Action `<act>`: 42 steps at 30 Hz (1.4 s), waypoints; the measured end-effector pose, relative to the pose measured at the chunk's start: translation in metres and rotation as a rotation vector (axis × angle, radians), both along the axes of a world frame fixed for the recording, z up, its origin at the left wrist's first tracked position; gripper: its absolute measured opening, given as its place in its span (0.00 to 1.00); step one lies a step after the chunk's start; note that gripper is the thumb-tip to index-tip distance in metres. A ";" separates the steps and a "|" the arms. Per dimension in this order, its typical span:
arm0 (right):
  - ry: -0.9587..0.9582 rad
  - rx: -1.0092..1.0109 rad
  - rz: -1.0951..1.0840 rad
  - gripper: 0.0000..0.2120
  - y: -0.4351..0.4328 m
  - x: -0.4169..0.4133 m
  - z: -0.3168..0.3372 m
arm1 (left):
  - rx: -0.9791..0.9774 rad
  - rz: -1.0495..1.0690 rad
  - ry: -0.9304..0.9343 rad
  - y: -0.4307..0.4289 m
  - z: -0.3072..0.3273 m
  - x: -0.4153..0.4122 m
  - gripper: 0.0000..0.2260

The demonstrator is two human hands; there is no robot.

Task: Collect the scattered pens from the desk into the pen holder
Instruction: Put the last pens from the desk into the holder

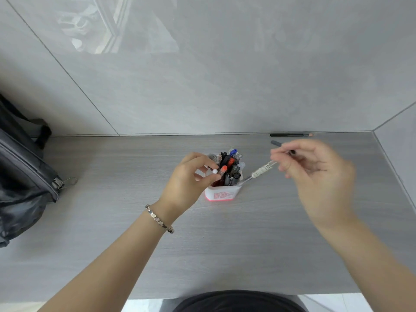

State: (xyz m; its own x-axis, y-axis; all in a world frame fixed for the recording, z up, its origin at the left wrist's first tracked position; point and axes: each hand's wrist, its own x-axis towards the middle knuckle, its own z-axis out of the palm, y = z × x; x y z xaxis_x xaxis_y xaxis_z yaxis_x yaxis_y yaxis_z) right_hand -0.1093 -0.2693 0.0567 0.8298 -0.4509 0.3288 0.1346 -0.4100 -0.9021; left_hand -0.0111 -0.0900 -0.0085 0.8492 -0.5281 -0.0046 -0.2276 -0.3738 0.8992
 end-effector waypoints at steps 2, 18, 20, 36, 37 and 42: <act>-0.005 0.031 0.003 0.05 0.006 0.003 -0.003 | 0.006 0.002 -0.003 0.000 0.000 0.000 0.12; 0.019 -0.616 0.115 0.20 0.034 0.026 -0.090 | -0.003 0.021 -0.203 -0.001 -0.010 -0.010 0.11; 0.083 -0.555 0.214 0.19 0.033 0.015 -0.094 | 0.053 0.020 -0.435 -0.003 -0.015 -0.014 0.13; 1.016 -0.755 -0.111 0.26 -0.177 0.063 -0.144 | 0.095 -0.089 -0.332 -0.018 -0.020 -0.007 0.18; 1.024 -0.795 -0.069 0.27 -0.183 0.069 -0.145 | 0.099 -0.099 -0.280 -0.019 -0.016 -0.005 0.20; 1.037 -0.962 0.031 0.21 -0.196 0.092 -0.143 | 0.147 -0.088 -0.157 -0.012 -0.008 0.005 0.22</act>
State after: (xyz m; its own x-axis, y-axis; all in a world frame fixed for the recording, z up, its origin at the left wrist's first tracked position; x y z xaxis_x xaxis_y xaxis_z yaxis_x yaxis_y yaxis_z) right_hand -0.0177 -0.4652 -0.0865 0.8863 -0.3806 -0.2637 -0.3868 -0.9217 0.0304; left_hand -0.0065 -0.1019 -0.0165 0.7962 -0.6036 0.0417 -0.3979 -0.4704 0.7876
